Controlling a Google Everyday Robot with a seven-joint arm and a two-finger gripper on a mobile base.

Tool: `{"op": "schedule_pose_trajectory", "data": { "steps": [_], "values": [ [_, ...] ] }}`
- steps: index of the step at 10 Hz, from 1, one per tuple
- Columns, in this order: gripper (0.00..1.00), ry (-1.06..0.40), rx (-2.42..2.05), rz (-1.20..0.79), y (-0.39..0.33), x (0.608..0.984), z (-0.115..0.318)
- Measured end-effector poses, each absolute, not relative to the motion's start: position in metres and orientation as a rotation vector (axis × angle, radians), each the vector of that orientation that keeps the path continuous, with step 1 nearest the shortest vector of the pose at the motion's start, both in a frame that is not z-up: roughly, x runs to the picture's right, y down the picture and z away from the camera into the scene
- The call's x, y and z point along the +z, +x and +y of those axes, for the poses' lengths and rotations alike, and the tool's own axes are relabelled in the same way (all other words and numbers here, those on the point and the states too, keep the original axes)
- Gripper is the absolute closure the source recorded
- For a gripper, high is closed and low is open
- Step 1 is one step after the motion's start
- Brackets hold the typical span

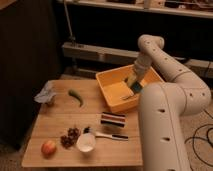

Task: Wipe tray with sponge

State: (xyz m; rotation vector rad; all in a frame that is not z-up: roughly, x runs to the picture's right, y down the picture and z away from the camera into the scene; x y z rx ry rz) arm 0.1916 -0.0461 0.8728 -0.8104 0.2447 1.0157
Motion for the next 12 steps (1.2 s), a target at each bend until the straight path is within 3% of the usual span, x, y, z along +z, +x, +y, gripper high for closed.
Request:
{"op": "schedule_pose_trajectory", "data": {
  "steps": [6, 12],
  "values": [
    [1.00, -0.797, 0.976, 0.250, 0.165, 0.892, -0.070],
    [1.00, -0.843, 0.884, 0.247, 0.121, 0.900, -0.049]
  ]
}}
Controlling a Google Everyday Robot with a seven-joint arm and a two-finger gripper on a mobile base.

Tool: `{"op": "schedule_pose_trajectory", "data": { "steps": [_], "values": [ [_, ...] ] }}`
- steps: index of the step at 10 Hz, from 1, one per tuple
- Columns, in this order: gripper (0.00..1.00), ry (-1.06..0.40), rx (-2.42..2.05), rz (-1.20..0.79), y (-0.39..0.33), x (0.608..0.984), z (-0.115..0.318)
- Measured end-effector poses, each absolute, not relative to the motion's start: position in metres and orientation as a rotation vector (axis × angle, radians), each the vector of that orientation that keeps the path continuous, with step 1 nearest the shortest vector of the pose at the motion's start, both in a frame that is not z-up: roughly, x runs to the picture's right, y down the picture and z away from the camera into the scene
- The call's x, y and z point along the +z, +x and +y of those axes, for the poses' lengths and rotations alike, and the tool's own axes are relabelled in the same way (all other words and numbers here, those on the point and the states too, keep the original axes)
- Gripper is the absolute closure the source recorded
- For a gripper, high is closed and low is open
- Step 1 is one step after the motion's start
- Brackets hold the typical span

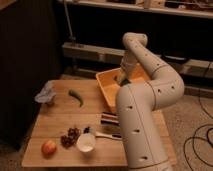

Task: Wipe tray with sponge

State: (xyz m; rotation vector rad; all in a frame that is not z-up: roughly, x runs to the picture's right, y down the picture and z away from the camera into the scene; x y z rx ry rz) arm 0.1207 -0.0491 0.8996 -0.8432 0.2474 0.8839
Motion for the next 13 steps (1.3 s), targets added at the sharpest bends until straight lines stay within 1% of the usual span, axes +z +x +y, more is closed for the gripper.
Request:
{"op": "schedule_pose_trajectory", "data": {
  "steps": [3, 6, 10, 13],
  "values": [
    [1.00, -0.880, 0.844, 0.246, 0.104, 0.897, -0.028],
    [1.00, -0.908, 0.824, 0.244, 0.101, 0.885, -0.010],
    [1.00, -0.895, 0.870, 0.268, 0.148, 0.863, -0.004],
    [1.00, -0.873, 0.921, 0.278, 0.172, 0.856, -0.011]
  ]
}}
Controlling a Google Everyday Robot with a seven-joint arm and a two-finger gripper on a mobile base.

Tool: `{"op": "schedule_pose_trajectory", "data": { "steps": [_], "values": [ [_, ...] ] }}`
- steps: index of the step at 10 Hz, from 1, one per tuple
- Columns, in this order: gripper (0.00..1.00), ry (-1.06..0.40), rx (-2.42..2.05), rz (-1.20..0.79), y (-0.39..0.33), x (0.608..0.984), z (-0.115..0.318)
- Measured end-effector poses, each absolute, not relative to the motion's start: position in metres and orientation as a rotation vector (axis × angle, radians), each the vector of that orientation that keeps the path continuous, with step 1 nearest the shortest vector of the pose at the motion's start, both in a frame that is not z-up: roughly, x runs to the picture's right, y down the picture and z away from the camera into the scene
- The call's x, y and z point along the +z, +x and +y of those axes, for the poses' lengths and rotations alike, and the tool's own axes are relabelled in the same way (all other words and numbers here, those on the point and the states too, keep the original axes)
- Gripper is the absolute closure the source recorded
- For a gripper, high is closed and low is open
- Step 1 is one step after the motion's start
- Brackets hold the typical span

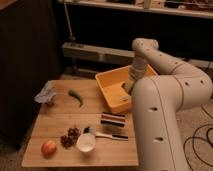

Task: Wipe tray with sponge

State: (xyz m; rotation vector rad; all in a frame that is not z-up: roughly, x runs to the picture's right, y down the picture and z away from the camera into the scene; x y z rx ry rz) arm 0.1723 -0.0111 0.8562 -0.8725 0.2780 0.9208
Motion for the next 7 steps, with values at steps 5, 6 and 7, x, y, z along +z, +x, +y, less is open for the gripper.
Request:
{"op": "schedule_pose_trajectory", "data": {
  "steps": [5, 6, 7],
  "values": [
    [1.00, -0.824, 0.983, 0.275, 0.200, 0.855, -0.040],
    [1.00, -0.818, 0.986, 0.277, 0.202, 0.858, -0.046],
    [1.00, -0.815, 0.986, 0.277, 0.201, 0.861, -0.050]
  ]
}}
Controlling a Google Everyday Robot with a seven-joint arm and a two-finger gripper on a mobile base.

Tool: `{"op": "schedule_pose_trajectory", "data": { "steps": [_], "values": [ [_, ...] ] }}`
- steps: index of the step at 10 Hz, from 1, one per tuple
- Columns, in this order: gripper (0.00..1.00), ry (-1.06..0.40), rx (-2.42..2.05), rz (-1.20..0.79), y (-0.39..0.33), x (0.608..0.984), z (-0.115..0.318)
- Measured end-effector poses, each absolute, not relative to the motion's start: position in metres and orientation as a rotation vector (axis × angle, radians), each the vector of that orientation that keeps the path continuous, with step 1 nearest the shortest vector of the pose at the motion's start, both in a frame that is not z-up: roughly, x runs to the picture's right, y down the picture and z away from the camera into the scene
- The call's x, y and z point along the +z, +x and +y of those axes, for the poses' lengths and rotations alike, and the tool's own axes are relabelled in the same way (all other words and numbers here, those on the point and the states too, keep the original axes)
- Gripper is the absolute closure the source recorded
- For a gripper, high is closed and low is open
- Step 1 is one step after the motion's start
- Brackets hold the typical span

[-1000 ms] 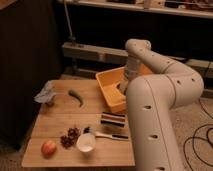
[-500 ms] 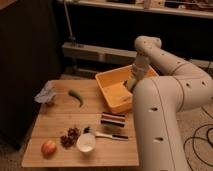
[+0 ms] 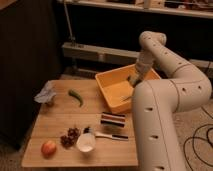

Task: Wipe tray with sponge

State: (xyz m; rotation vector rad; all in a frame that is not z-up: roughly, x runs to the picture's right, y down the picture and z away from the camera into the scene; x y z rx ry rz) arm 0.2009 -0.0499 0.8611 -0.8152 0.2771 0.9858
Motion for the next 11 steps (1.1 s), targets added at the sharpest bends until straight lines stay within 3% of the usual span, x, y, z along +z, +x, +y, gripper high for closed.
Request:
{"op": "schedule_pose_trajectory", "data": {
  "steps": [5, 11],
  "values": [
    [1.00, -0.835, 0.927, 0.258, 0.165, 0.882, -0.062],
    [1.00, -0.896, 0.829, 0.230, 0.119, 0.864, -0.021]
  ]
}}
